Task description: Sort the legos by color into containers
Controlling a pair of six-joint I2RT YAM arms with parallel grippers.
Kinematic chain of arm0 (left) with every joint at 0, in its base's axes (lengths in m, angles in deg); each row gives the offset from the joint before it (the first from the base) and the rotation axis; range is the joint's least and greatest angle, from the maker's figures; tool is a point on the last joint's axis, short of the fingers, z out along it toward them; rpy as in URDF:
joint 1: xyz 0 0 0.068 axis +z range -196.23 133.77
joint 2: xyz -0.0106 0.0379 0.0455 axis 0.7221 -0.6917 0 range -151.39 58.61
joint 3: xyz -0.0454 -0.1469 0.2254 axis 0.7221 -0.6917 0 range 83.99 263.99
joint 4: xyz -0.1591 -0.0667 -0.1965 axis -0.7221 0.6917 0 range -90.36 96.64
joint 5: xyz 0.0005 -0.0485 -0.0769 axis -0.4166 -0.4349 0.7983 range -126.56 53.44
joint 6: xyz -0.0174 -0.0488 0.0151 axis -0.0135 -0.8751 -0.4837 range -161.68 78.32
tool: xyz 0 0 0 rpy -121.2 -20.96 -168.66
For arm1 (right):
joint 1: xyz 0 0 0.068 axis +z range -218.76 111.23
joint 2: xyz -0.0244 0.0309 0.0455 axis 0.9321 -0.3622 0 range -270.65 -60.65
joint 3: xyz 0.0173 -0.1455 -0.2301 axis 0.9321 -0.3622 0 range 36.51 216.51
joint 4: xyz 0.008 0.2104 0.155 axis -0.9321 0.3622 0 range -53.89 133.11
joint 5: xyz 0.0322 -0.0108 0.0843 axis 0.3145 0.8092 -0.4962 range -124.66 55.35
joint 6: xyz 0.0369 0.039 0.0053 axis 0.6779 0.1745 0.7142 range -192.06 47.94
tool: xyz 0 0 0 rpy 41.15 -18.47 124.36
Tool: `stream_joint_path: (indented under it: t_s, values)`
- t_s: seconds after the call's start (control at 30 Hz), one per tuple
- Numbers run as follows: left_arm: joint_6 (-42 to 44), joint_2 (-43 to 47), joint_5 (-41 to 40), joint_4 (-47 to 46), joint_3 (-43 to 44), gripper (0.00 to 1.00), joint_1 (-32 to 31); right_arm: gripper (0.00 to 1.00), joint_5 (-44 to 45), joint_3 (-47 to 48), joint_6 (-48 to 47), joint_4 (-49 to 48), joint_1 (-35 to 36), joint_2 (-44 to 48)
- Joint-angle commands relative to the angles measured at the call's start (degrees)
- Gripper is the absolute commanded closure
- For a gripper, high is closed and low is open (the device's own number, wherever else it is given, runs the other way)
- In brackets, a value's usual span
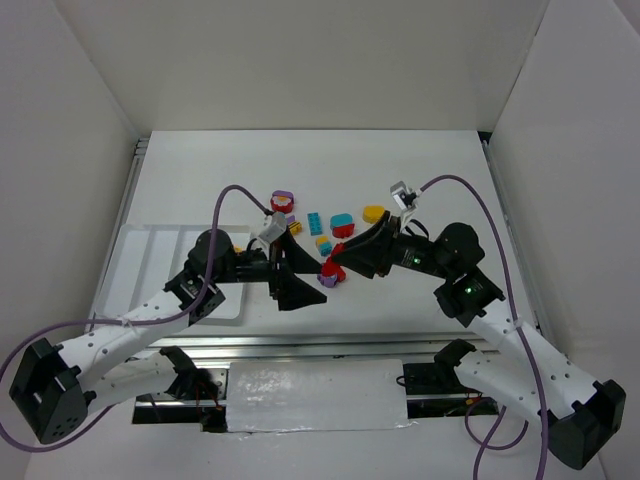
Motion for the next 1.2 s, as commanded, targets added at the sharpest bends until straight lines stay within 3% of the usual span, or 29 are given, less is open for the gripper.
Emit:
stream_joint_path:
  t_s: [0.0, 0.17, 0.3, 0.5, 0.57, 0.67, 0.7, 0.83, 0.87, 0.9, 0.93, 0.97, 1.07, 1.1, 1.17]
  values:
    - [1.1, -2.2, 3.7, -9.0, 2.9, 0.01, -1.8, 1.00, -5.1, -0.7, -1.1, -6.4, 0.4, 0.3]
    - [-1.3, -3.0, 5.4, -14.6, 2.9, 0.02, -2.9, 1.00, -7.8, -2.6, -2.6, -8.2, 0.4, 0.5]
    - [-0.8, -3.8, 5.2, -13.8, 3.9, 0.05, -3.4, 0.99, -11.8, -3.2, -2.3, -10.7, 0.8, -0.8]
    - [-1.6, -4.9, 6.6, -15.9, 4.6, 0.11, -4.6, 0.99, -10.4, -3.4, -4.0, -10.5, 1.1, -1.0]
    - [-1.0, -5.2, 6.7, -15.2, 5.1, 0.18, -4.9, 0.99, -10.5, -3.1, -4.1, -10.7, 1.3, -1.4]
    - [-0.5, -5.9, 7.1, -14.5, 5.4, 0.39, -5.3, 0.99, -10.6, -2.7, -4.4, -10.6, 1.3, -1.8]
    - [-0.4, -6.1, 7.2, -14.3, 5.6, 0.57, -5.3, 0.99, -10.7, -2.5, -4.5, -10.5, 1.4, -2.0]
    - [1.7, -5.7, 4.6, -10.6, 6.2, 0.89, -5.3, 0.96, -10.8, -2.7, -4.9, -10.7, 1.5, -2.1]
    - [2.2, -5.3, 2.9, -9.2, 6.5, 0.96, -5.4, 0.91, -10.8, -2.7, -5.0, -10.6, 1.6, -2.1]
    - [2.9, -4.3, 0.5, -7.2, 6.7, 1.00, -5.4, 0.74, -10.5, -2.8, -5.2, -10.4, 1.5, -1.9]
    - [4.8, -3.7, -2.3, -4.6, 7.1, 1.00, -5.3, 0.05, -9.6, -3.0, -5.5, -10.0, 1.5, -1.7]
    - [5.6, -3.0, -9.8, 1.3, 8.0, 1.00, -5.2, 0.00, -8.2, -3.1, -5.6, -8.3, 1.5, -1.6]
    - [5.7, -1.1, -23.6, 10.2, 9.8, 1.00, -3.4, 0.00, 2.2, -2.5, -6.7, -1.3, 1.3, 0.0]
    - [5.0, -1.1, -32.1, 16.0, 10.2, 1.00, -2.3, 0.00, 6.0, -2.0, -6.9, 0.9, 1.2, 0.8]
    - [1.4, -1.5, -38.8, 21.9, 11.6, 1.00, 3.4, 0.00, 18.3, -0.8, -6.7, 7.2, 0.6, 1.5]
